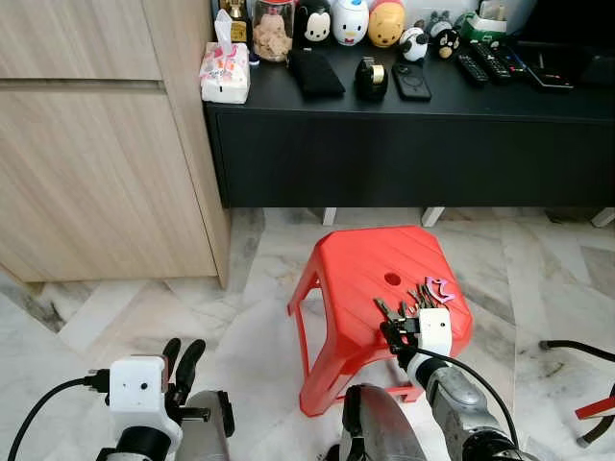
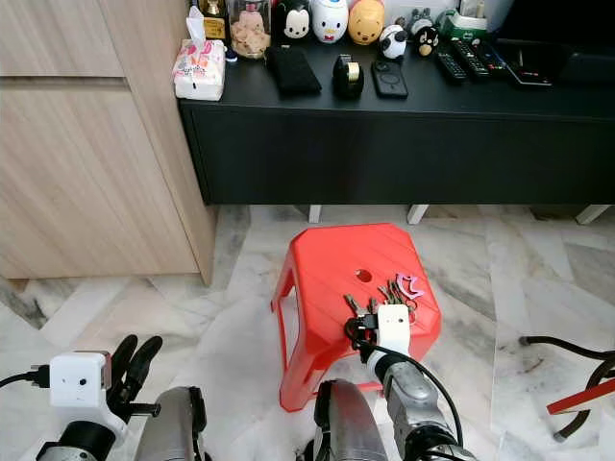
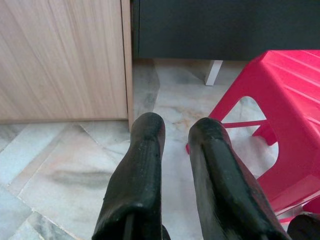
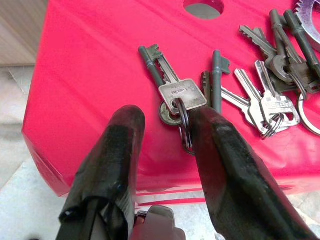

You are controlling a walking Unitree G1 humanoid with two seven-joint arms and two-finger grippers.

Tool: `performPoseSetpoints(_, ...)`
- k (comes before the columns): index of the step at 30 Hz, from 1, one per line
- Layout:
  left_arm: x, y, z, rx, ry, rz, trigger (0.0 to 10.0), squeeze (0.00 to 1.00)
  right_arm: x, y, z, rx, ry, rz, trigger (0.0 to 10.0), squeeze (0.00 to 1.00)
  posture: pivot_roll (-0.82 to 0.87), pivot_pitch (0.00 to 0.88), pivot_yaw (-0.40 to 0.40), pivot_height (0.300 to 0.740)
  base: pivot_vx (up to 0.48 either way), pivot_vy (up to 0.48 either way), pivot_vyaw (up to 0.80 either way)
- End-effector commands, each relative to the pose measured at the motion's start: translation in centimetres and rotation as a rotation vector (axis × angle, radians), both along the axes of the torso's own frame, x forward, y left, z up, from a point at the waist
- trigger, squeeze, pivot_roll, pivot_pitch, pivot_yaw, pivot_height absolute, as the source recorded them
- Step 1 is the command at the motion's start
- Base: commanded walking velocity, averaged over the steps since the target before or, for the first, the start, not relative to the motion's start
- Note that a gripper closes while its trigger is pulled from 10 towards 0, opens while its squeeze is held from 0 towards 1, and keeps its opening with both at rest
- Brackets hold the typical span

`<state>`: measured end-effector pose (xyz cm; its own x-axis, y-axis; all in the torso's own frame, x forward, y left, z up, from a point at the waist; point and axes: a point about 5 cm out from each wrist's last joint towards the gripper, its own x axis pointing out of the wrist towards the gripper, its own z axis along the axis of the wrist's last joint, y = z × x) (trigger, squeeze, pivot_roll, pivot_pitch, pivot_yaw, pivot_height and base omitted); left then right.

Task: Hang keys on a hook

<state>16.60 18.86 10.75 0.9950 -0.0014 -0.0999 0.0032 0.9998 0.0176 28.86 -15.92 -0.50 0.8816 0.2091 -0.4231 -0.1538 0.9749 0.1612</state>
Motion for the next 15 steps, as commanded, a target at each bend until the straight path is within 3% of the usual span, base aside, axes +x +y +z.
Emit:
performPoseSetpoints(1,-0.17,-0.2,0.18,0.001,0.004,-0.005,10.0,0.0,-0.52,-0.35,-0.57,-0.005,0.034,-0.007,10.0,0.0,0.14,0.195,-0.134,0.593,0.0,0.0,0.0)
performPoseSetpoints(2,-0.15,-0.18,0.18,0.001,0.003,-0.005,10.0,0.0,-0.54,-0.32,-0.58,-0.001,0.035,-0.005,7.5,0.0,0.14,0.194,-0.133,0.593,0.0,0.0,0.0)
performPoseSetpoints(3,-0.14,-0.17,0.18,0.002,0.003,-0.004,10.0,0.0,-0.54,-0.3,-0.58,0.002,0.035,-0.003,7.5,0.0,0.14,0.194,-0.133,0.593,0.0,0.0,0.0)
performPoseSetpoints(4,-0.13,-0.15,0.16,0.001,0.004,-0.004,10.0,0.0,-0.55,-0.28,-0.59,0.002,0.035,-0.002,0.0,0.0,0.14,0.193,-0.132,0.593,0.0,0.0,0.0)
performPoseSetpoints(15,0.03,-0.12,0.0,-0.001,0.008,-0.007,10.0,0.0,-0.85,-0.42,-0.87,-0.005,0.048,-0.002,0.0,0.0,0.14,0.187,-0.13,0.593,0.0,0.0,0.0)
